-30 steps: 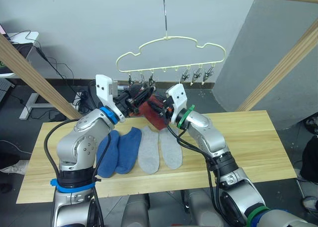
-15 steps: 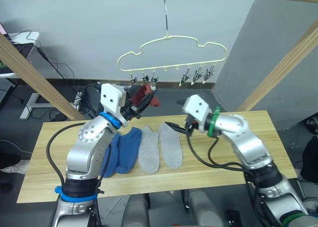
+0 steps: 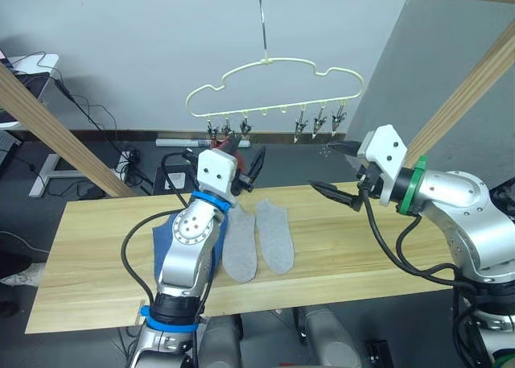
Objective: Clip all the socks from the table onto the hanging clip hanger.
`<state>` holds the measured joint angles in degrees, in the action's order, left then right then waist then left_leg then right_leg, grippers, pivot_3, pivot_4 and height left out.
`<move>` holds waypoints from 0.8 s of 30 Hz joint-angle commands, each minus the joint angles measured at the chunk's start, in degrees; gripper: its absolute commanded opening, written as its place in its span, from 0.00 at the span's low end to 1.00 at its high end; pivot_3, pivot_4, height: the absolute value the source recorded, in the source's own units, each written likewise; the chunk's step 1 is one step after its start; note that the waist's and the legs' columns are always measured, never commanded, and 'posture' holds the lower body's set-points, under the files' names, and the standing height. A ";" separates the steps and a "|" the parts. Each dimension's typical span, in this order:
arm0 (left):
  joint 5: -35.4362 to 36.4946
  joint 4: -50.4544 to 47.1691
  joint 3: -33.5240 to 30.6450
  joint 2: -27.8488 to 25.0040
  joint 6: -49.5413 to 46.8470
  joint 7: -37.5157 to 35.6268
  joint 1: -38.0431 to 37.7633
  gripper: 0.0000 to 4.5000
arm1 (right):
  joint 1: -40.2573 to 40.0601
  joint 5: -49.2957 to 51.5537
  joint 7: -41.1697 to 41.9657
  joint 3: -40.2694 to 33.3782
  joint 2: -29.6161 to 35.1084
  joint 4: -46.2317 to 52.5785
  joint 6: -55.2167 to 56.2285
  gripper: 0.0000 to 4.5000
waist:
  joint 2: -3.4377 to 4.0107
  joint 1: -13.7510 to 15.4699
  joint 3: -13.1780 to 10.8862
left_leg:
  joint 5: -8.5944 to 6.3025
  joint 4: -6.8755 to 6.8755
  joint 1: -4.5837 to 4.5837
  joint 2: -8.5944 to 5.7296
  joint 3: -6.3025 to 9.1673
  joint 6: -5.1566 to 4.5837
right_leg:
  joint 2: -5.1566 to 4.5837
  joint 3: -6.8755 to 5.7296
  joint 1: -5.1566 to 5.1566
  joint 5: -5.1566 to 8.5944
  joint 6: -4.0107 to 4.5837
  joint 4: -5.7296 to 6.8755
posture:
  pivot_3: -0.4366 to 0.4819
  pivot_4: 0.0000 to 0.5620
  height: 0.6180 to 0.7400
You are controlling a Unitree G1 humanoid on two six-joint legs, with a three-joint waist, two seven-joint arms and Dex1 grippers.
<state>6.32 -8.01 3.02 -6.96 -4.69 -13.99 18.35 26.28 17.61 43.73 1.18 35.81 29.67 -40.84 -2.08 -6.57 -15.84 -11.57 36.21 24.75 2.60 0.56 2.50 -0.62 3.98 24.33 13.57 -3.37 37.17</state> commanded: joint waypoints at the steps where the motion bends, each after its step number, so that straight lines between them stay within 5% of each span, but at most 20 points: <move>1: -1.15 -0.07 -0.04 1.31 2.26 1.92 0.69 0.63 | 0.30 1.41 -0.98 -1.72 0.76 2.68 -0.37 0.97 | 0.00 -0.03 0.00 | 0.00 0.00 0.00 0.00 0.00 0.00 | 0.00 0.01 0.00 0.00 0.00 0.00 | 0.19 0.53 1.00; 24: -2.45 7.01 -1.27 3.42 4.14 5.23 7.85 0.63 | 0.82 3.15 -2.97 -1.64 1.82 2.01 -0.37 0.97 | -0.02 -0.67 -0.02 | 0.00 -0.02 0.01 -0.01 -0.01 0.00 | 0.00 -0.01 0.00 0.01 -0.03 -0.05 | 0.19 0.50 1.00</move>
<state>3.87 -0.66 1.83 -3.73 -2.55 -8.42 24.61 26.30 19.75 41.07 1.13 37.13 30.13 -41.97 -2.11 -7.24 -15.86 -11.57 36.19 24.76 2.59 0.55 2.50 -0.61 3.97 24.33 13.58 -3.40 37.13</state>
